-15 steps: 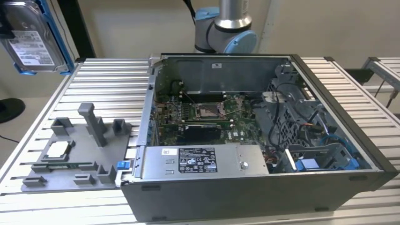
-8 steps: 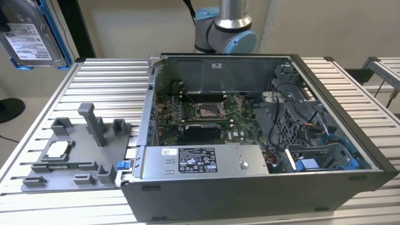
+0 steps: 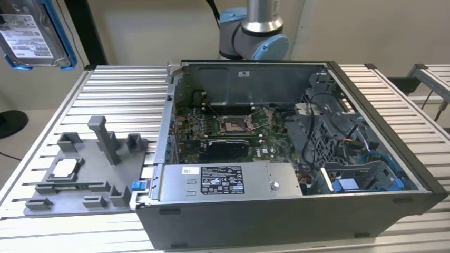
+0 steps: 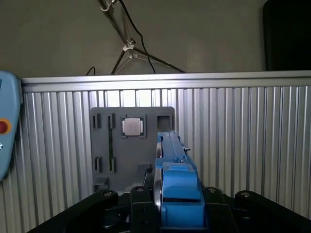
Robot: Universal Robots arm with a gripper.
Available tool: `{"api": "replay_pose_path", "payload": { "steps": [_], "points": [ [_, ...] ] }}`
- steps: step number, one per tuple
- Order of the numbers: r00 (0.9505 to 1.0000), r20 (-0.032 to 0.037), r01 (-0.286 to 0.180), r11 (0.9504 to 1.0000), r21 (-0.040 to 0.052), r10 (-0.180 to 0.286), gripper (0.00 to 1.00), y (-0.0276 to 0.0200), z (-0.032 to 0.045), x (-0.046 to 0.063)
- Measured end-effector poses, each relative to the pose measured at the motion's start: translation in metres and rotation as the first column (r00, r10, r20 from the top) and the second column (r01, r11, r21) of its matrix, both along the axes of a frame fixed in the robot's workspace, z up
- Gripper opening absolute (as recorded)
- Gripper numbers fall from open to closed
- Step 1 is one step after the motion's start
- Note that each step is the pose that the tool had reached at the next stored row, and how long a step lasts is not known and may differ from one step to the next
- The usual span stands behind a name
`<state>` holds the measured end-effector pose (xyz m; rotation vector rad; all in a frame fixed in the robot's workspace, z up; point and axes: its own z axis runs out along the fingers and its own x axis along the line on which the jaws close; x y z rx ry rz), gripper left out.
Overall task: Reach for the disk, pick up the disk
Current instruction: 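Pick up the disk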
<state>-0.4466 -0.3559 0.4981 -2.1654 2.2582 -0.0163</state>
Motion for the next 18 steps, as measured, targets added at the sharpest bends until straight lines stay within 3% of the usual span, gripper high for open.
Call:
{"api": "replay_pose_path", "payload": {
  "steps": [12, 18],
  "points": [
    [1.0000, 0.0004, 0.000, 1.0000, 0.0001, 0.000, 0.00, 0.0000, 0.0017, 0.001],
    [1.0000, 0.0003, 0.000, 1.0000, 0.0001, 0.000, 0.00, 0.0000, 0.0017, 0.019]
  ]
}}
